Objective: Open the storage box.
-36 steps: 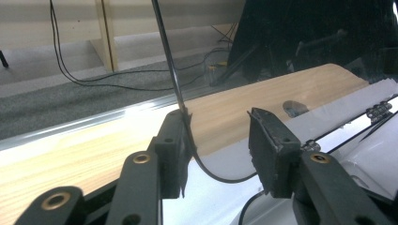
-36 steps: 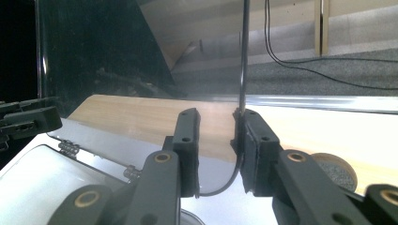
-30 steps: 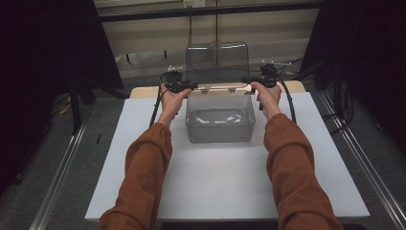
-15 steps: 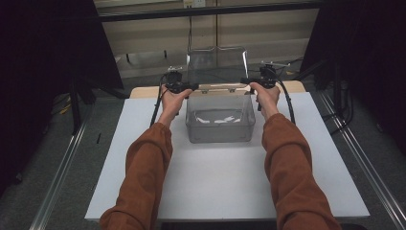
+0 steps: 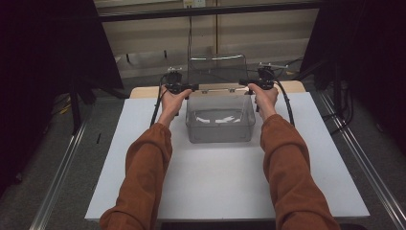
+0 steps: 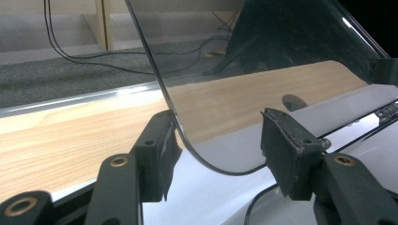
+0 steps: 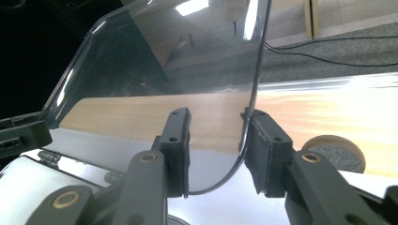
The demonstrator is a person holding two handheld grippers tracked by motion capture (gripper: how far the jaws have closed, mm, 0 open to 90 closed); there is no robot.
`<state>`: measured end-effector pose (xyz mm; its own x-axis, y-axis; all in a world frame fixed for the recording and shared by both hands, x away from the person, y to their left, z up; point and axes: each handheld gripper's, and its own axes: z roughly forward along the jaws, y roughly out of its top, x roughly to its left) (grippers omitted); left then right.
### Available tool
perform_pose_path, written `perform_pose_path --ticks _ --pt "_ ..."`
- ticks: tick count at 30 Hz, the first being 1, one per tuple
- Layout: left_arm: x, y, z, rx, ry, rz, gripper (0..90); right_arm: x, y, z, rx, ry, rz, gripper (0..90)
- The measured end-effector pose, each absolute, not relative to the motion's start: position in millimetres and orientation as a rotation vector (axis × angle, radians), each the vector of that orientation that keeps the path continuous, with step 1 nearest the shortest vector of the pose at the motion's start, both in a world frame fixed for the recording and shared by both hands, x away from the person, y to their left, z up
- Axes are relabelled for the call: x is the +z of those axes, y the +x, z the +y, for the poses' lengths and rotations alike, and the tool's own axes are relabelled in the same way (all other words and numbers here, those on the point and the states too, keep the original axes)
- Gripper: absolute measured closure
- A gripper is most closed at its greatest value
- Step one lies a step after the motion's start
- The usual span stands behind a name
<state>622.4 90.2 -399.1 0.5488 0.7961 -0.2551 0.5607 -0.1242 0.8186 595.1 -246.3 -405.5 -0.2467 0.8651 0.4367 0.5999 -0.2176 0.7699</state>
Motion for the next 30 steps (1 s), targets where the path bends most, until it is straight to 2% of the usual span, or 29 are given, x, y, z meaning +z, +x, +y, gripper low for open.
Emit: perform_pose_path --ticks 30 --pt "-404.1 623.9 91.9 0.250 1.760 1.156 45.7 -410.1 595.3 -241.7 1.427 1.735 1.789 53.5"
